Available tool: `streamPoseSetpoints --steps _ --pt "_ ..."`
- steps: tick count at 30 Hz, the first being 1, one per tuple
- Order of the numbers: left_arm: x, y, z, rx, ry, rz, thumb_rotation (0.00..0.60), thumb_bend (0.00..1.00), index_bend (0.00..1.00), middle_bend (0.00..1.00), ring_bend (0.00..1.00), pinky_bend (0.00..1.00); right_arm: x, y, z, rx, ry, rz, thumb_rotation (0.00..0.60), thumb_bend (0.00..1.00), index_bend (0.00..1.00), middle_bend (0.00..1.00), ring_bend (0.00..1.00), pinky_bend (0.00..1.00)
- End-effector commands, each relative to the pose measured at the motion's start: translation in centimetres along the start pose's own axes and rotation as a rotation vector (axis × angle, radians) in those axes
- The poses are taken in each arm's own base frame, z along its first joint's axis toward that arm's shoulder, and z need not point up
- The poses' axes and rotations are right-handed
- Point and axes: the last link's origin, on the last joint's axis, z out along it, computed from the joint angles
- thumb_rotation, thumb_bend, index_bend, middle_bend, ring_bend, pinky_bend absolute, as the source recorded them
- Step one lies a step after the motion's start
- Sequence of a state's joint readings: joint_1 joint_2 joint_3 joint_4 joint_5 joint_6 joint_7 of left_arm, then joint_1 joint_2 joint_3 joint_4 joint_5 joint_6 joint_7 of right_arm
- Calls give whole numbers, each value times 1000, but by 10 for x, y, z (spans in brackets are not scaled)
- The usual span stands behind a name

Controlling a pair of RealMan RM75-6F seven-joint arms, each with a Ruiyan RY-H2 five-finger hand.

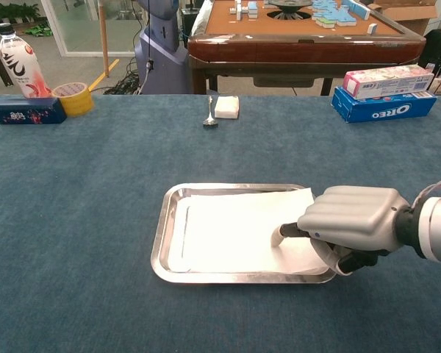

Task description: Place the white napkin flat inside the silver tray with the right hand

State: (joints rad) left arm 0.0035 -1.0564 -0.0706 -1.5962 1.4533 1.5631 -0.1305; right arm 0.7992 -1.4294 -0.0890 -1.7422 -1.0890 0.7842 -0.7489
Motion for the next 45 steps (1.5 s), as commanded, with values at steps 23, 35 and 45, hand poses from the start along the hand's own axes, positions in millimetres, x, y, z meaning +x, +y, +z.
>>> streamPoseSetpoints --steps 23,35,45 --pt "1 0 -1 1 1 0 600 171 227 0 0 242 2 -11 11 -12 25 46 600 1000 160 1000 946 926" --pt "1 0 -1 -2 1 2 600 171 227 0 0 242 10 -16 11 -4 62 83 600 1000 160 1000 946 926" --pt "1 0 -1 -2 1 3 600 171 228 0 0 242 13 -9 -1 -16 62 62 600 1000 160 1000 946 926"
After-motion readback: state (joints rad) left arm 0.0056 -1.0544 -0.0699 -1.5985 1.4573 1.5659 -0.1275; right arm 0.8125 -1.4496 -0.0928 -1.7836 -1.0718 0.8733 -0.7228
